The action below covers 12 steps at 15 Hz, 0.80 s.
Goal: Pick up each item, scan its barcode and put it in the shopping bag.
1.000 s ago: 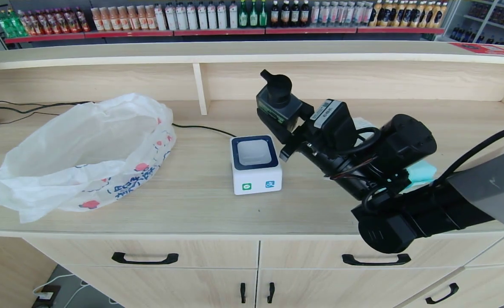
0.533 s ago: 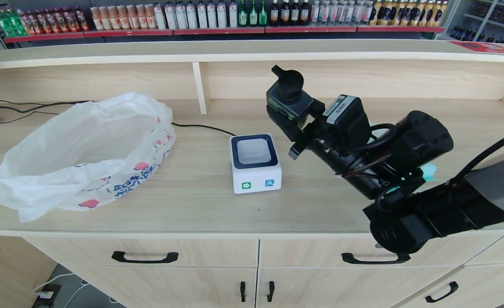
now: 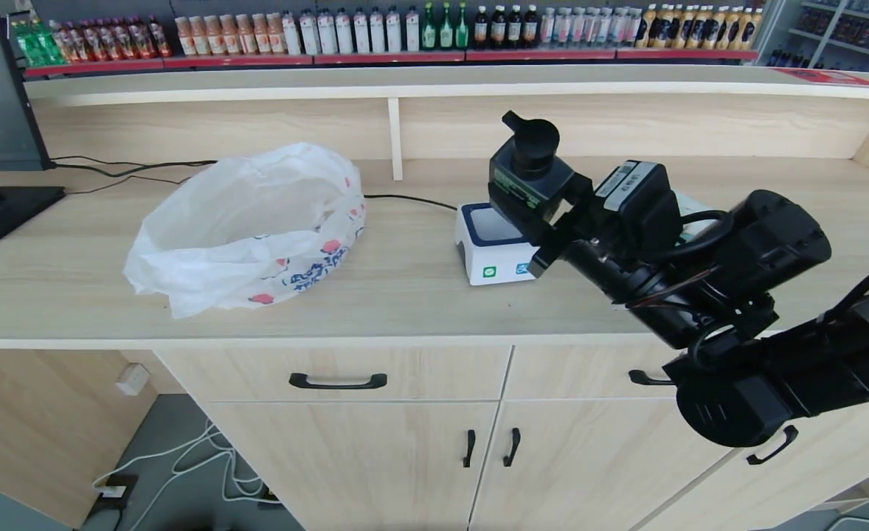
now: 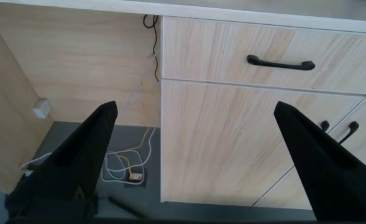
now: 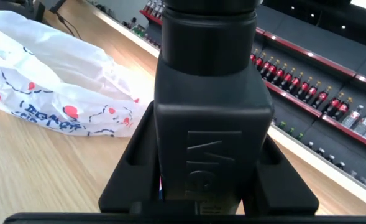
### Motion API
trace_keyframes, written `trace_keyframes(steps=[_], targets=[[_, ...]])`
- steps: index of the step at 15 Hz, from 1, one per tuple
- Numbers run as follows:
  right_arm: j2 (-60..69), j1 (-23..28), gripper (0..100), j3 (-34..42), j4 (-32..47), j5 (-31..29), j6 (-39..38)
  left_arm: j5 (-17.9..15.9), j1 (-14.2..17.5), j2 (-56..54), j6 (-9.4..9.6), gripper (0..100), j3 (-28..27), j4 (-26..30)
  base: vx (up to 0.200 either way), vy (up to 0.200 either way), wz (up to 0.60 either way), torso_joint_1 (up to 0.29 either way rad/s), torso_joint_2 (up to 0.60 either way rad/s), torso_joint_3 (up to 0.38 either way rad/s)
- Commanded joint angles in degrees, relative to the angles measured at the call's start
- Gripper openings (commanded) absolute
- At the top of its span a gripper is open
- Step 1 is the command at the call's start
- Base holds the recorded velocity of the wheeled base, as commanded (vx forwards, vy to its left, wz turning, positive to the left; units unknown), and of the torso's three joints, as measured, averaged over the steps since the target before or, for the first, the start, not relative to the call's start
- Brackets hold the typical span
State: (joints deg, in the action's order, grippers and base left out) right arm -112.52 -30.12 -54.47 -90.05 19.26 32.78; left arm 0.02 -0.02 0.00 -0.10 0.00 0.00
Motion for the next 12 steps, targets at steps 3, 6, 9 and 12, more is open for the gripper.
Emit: trace_keyframes(steps=[3,6,9,12], targets=[[0.3,0.9,0,-0.2,0.1,0.0,-0.6,0.0,0.0,0.0,0.19,100,0.0,0.0,0.000,0.000,0.00,0.000,0.00,0.000],[0.3,0.9,0,-0.2,0.1,0.0,-0.6,0.0,0.0,0.0,0.19,100,0.0,0.0,0.000,0.000,0.00,0.000,0.00,0.000],[0.1,0.9,0,-0.2,0.1,0.0,-0.7,0.0,0.0,0.0,0.19,100,0.0,0.0,0.133,0.000,0.00,0.000,0.00,-0.002],[-0.1,1.1,0,-0.1,0.1,0.2,-0.6,0.0,0.0,0.0,0.01,100,0.0,0.0,0.067,0.000,0.00,-0.004,0.00,0.002]])
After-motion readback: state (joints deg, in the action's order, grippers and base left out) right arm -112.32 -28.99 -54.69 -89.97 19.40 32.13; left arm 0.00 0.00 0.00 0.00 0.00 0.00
